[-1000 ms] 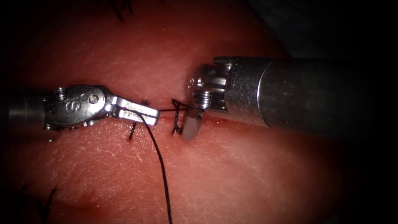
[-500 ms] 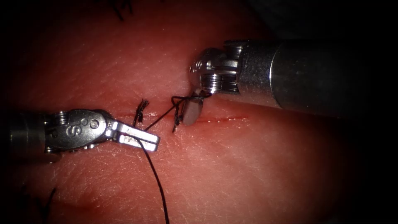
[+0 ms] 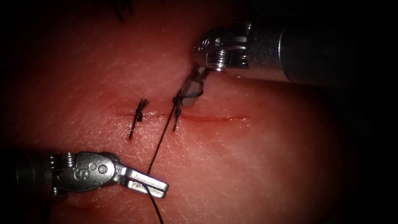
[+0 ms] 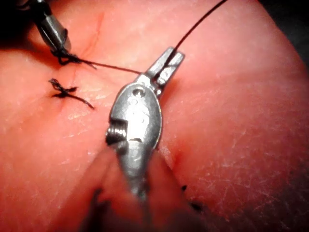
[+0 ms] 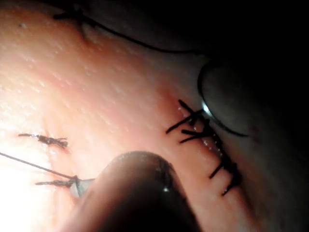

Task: Wound Closure
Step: Pull the right gripper up and the left gripper down to tighten the suture

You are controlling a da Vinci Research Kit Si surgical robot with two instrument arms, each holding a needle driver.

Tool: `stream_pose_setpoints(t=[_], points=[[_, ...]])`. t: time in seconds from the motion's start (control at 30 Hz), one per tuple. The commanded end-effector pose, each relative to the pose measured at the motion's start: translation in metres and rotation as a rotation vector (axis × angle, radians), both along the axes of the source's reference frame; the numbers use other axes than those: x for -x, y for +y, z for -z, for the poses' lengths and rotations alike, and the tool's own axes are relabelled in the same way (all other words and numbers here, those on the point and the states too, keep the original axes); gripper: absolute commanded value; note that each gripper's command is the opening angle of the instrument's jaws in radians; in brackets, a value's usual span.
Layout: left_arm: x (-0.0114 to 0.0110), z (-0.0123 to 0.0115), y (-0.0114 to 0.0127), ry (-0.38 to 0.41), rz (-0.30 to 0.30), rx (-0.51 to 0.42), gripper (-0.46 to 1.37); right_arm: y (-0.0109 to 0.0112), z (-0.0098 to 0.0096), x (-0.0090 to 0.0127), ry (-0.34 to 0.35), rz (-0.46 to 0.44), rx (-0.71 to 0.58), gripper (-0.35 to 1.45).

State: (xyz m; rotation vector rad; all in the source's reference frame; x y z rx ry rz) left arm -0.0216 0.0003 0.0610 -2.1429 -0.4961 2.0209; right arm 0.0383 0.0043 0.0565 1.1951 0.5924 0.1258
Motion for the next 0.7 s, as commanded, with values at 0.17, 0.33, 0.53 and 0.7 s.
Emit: stream_pose_setpoints(t=[0.17, 0.33, 0.53, 0.7], points=[[0.0001, 0.0009, -0.0004, -0.005, -0.010, 0.001, -0.35, -0.0001, 0.0001, 0.0005, 0.091, -0.062, -0.065, -0.35], [0.0003, 0.0027, -0.0016, -0.012, -0.019, -0.003, -0.35, -0.0003, 0.0000, 0.0008, 0.118, -0.086, -0.077, -0.35], [0.0008, 0.0059, -0.0041, -0.033, -0.045, -0.005, -0.35, -0.0002, -0.0002, 0.0011, 0.144, -0.084, -0.062, -0.35], [0.0012, 0.0081, -0.0066, -0.045, -0.063, -0.003, -0.35, -0.0001, -0.0005, 0.0011, 0.162, -0.087, -0.056, -0.35]])
